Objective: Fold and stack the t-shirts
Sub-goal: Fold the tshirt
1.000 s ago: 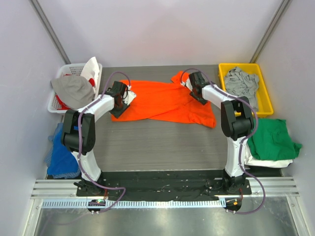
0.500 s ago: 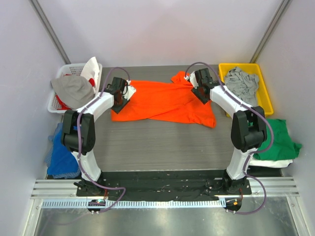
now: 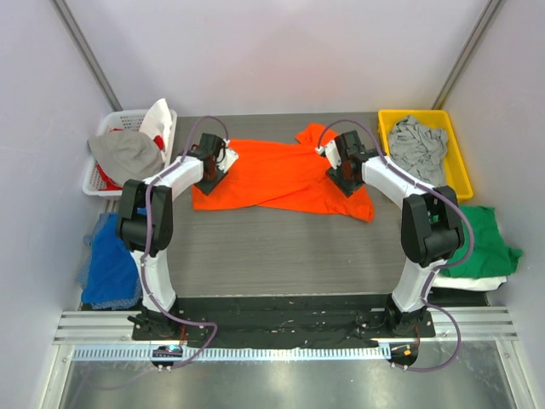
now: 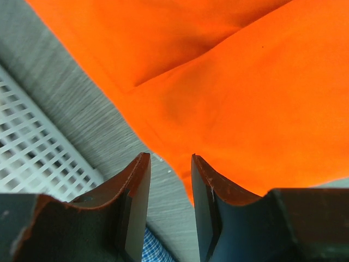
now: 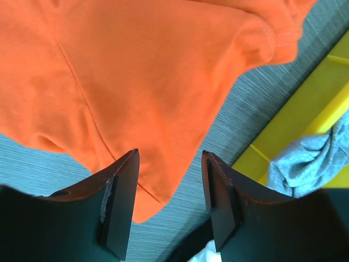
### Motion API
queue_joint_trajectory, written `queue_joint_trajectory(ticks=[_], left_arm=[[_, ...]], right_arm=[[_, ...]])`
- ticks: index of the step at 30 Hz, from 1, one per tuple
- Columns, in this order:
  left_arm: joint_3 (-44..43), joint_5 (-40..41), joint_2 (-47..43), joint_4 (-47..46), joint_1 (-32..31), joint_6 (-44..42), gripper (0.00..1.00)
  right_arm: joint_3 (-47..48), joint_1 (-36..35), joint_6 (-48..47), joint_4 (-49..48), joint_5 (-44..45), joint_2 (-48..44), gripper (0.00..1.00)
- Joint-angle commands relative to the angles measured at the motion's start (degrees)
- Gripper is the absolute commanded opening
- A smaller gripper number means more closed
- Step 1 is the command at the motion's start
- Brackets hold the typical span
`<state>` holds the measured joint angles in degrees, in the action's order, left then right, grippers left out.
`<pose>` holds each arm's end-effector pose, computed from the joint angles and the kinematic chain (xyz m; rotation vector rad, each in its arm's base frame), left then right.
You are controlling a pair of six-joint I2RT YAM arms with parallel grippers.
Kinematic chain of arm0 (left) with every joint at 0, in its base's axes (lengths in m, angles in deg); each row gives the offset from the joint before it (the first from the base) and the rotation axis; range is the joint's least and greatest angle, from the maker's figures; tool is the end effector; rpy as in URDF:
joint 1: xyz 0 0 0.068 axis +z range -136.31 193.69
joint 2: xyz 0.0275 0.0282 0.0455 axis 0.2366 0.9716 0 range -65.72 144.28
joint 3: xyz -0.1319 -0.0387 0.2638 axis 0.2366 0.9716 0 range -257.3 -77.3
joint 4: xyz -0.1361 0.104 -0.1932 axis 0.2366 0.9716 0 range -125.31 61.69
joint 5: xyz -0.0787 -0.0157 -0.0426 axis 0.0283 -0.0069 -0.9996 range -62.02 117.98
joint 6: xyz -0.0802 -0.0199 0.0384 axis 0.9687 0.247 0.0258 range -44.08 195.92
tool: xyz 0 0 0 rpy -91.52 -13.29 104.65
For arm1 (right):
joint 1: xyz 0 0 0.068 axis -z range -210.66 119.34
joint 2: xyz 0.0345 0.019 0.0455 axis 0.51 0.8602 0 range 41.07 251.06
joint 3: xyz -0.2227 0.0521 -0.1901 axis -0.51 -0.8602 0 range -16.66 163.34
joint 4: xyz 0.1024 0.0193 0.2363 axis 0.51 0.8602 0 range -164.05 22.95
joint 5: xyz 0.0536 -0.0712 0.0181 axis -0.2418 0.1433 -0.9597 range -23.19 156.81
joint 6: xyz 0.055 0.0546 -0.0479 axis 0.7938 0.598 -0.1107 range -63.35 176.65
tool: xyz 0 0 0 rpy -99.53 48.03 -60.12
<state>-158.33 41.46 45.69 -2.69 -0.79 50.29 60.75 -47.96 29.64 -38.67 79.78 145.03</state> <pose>0.4249 -0.0900 0.1759 0.8448 2.5352 0.3766 0.3921 0.1030 0.2045 -0.9298 2.4836 -0.3562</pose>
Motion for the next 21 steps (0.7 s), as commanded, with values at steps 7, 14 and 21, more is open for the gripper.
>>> queue_joint_trajectory(ticks=[7, 14, 21], left_arm=[[-4.7, 1.1, 4.3, -1.9, 0.3, 0.8, 0.40], [-5.4, 2.8, 7.1, -1.6, 0.4, 0.2, 0.39], [-4.5, 4.6, 7.9, -1.9, 0.3, -0.9, 0.38]], right_arm=[[-2.1, -0.3, 1.1, -3.4, -2.4, 0.6, 0.56], [-5.6, -0.3, -0.6, -7.7, -2.7, 3.3, 0.56], [-7.5, -0.3, -1.3, -9.6, -2.9, 6.0, 0.56]])
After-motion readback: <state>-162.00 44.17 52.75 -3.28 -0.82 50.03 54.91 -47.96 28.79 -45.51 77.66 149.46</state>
